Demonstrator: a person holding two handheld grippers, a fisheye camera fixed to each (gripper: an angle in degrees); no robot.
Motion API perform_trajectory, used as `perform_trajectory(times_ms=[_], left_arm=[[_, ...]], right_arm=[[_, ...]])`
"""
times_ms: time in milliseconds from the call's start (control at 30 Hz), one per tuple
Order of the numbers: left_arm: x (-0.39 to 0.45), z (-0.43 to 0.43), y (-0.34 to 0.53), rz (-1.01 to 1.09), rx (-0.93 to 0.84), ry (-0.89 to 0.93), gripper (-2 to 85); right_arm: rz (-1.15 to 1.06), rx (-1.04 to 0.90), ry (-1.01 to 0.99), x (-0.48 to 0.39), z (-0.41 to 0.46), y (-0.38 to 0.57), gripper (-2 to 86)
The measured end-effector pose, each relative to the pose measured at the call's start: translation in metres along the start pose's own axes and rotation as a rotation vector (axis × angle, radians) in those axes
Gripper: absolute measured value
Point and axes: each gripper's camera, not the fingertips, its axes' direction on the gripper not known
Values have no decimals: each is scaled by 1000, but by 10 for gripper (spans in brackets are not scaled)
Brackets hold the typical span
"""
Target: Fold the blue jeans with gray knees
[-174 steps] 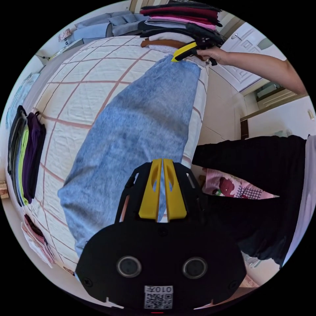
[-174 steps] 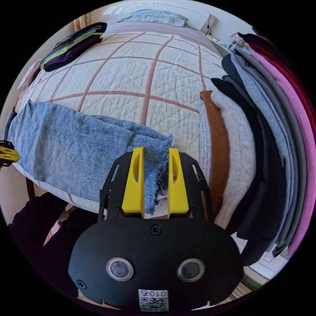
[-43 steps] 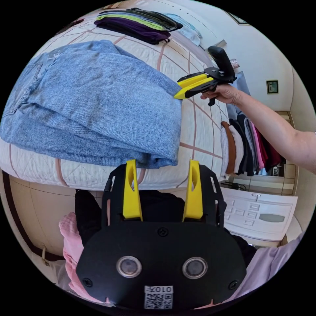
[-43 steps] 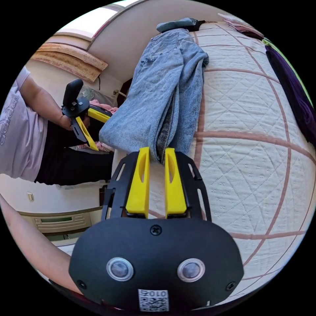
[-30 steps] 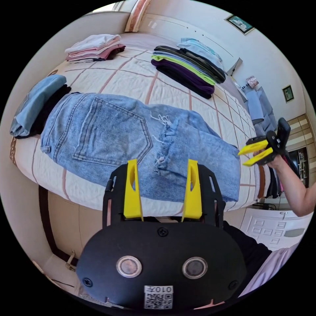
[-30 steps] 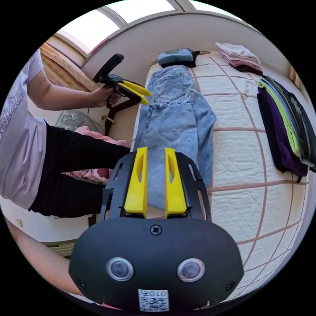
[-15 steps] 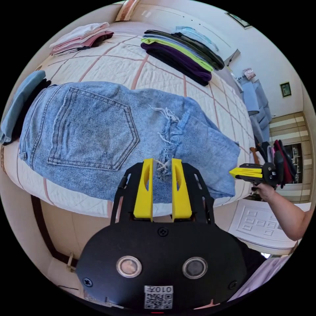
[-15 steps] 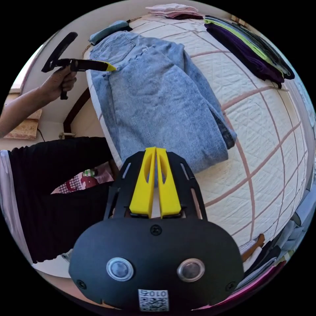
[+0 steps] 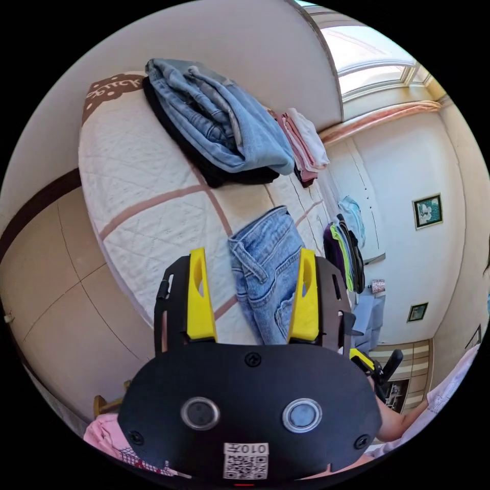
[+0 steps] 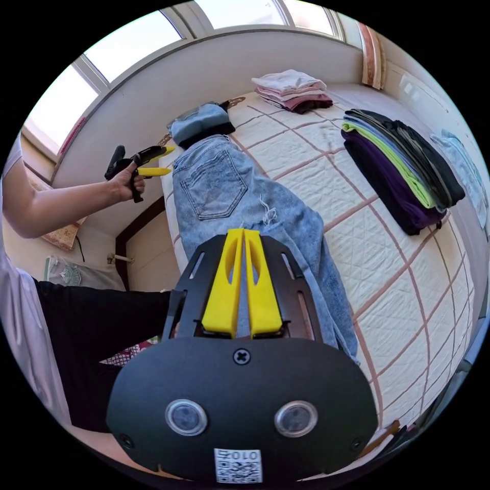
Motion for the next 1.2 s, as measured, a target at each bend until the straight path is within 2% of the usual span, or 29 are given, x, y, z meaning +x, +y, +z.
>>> perform_trajectory(times_ms=[100, 167, 333, 400, 500, 567, 633, 700, 800, 867, 933, 1000, 1067, 1133, 1200], left_arm=[[8, 23, -16, 62, -68, -13, 194], [25, 39, -18, 122, -120, -148, 182], [68, 35, 7, 171, -106, -363, 141], [77, 32, 21, 152, -68, -372, 123], [71, 24, 32, 33, -37, -300, 92], [54, 16, 37, -98, -3, -105, 75], [57, 10, 41, -107, 15, -25, 67], [87, 1, 46, 7, 26, -50, 63], [180, -17, 74, 359, 18, -124, 63], [275, -23, 128, 755, -14, -199, 68], [334, -17, 185, 1037, -52, -196, 74], [372, 0, 242, 1201, -153, -130, 82], [390, 39, 314, 1362, -426, -55, 89], [388, 65, 356, 1422, -662, -57, 89], [384, 70, 371, 1413, -750, -29, 87]], right_arm=[[-13, -3, -6, -3, 4, -3, 23], [-14, 4, -12, -3, 3, -3, 23], [15, 3, -15, 3, 2, 7, 23], [29, 18, -12, 5, -2, 19, 23], [24, 21, -11, 7, -10, 40, 23], [21, 18, 11, 9, -18, 57, 23], [33, 22, 28, 14, -29, 79, 23], [57, 35, 41, 24, -44, 110, 24], [98, 40, 63, 40, -61, 148, 24], [128, 51, 71, 51, -71, 169, 26], [172, 83, 55, 64, -80, 189, 28], [253, 145, -41, 88, -85, 217, 33], [356, 164, -164, 112, -79, 241, 41], [460, 166, -254, 134, -70, 267, 55], [578, 170, -283, 152, -61, 300, 95]])
